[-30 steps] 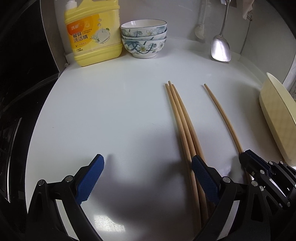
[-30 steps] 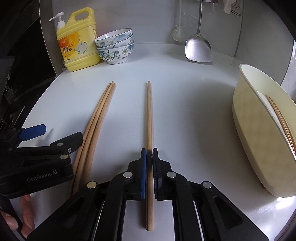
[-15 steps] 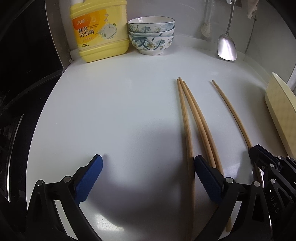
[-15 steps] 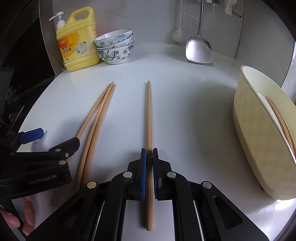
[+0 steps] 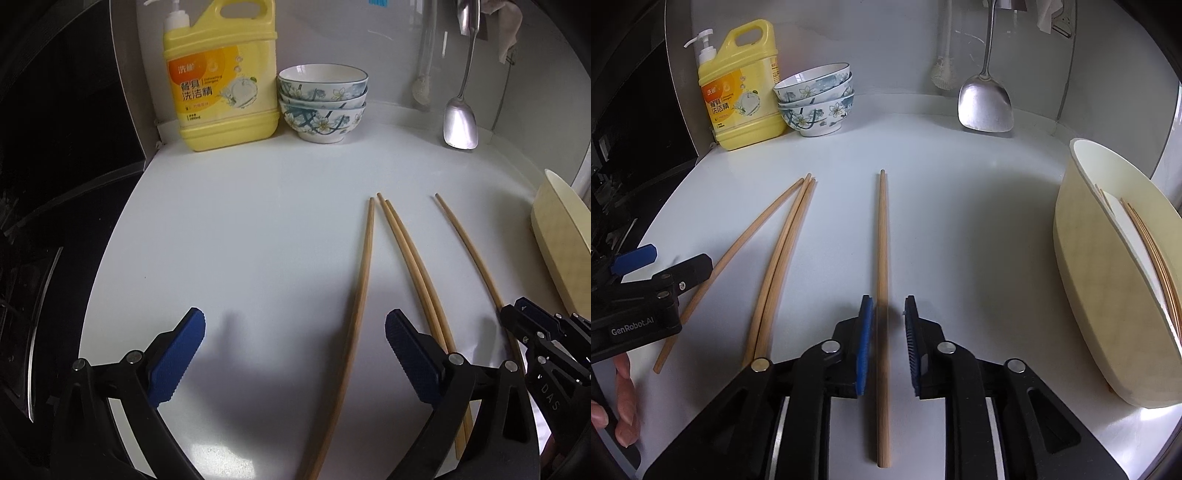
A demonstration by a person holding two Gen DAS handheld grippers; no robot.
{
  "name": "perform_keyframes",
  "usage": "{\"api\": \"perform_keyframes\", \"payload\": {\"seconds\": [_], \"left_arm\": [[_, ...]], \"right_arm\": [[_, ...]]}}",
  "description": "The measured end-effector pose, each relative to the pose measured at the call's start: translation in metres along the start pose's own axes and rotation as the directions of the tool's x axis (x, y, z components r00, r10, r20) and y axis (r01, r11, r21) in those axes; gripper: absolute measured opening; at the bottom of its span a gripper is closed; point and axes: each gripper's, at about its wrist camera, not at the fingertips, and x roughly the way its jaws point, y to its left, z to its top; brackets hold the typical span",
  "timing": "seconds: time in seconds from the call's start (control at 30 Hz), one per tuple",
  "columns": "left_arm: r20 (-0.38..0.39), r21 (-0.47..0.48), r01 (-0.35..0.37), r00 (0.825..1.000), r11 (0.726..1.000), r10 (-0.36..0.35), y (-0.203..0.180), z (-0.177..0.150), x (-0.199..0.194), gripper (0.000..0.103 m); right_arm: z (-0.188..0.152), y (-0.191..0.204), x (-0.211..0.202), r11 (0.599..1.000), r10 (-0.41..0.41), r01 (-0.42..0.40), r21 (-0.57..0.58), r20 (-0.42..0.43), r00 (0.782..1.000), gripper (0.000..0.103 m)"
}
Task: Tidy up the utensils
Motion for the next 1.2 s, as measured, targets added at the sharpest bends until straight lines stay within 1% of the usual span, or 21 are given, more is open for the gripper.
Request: {"api": "perform_keyframes", "payload": {"seconds": [0.13, 0.2, 0.33, 0.43, 0.57, 0.7, 0.8, 0.9, 1.03, 1.13, 1.2], "left_arm": [[0.004, 0.036, -0.029, 1.0, 0.999, 0.029, -0.002, 0.006, 0.006, 0.096], [0.004, 0.032, -0.037, 0.999, 0.999, 0.037, 0.002, 0.008, 0.008, 0.096], [-0.014, 0.021, -0.041, 0.999, 0.999, 0.041, 0.008, 0.009, 0.015, 0.096], [-0.033, 0.047, -0.056, 0.998, 0.997, 0.058, 0.005, 0.01, 0.022, 0.097], [-0.041, 0.081, -0.055, 0.997, 0.995, 0.059, 0.001, 0.007, 0.027, 0.097], [-0.041, 0.082, -0.024, 0.999, 0.996, 0.027, 0.003, 0.007, 0.027, 0.097], [-0.056, 0.06, 0.001, 0.998, 0.998, 0.003, 0.004, 0.009, 0.031, 0.098], [-0.081, 0.025, 0.039, 0.996, 0.999, -0.036, 0.005, 0.012, 0.035, 0.098], [-0.094, 0.051, 0.055, 0.994, 0.997, -0.051, -0.005, 0.015, 0.038, 0.097], [-0.091, 0.079, 0.078, 0.993, 0.994, -0.071, -0.013, 0.014, 0.035, 0.092], [-0.085, 0.097, 0.097, 0.992, 0.991, -0.089, -0.017, 0.013, 0.031, 0.079]], "right_arm": [[0.002, 0.001, 0.003, 1.0, -0.005, 0.005, -0.007, -0.004, 1.0, 0.03], [0.002, 0.002, 0.006, 1.0, -0.01, 0.01, -0.009, -0.015, 1.0, 0.03], [0.005, 0.003, 0.008, 1.0, -0.015, 0.014, -0.009, -0.011, 1.0, 0.031], [0.005, 0.004, 0.009, 1.0, -0.018, 0.018, -0.013, -0.009, 1.0, 0.031], [0.006, 0.005, 0.009, 1.0, -0.018, 0.018, -0.016, -0.007, 1.0, 0.031], [0.006, 0.005, 0.01, 1.0, -0.018, 0.018, -0.013, -0.005, 1.0, 0.031], [0.006, 0.006, 0.01, 1.0, -0.018, 0.018, -0.014, -0.005, 1.0, 0.031], [0.007, 0.008, 0.011, 1.0, -0.017, 0.017, -0.023, -0.003, 1.0, 0.03], [0.01, 0.009, 0.013, 0.999, -0.008, 0.008, -0.034, -0.007, 1.0, 0.03], [0.01, 0.01, 0.013, 0.999, -0.006, 0.005, -0.04, -0.009, 1.0, 0.03], [0.009, 0.012, 0.012, 0.999, 0.0, -0.001, -0.045, -0.01, 1.0, 0.03]]}}
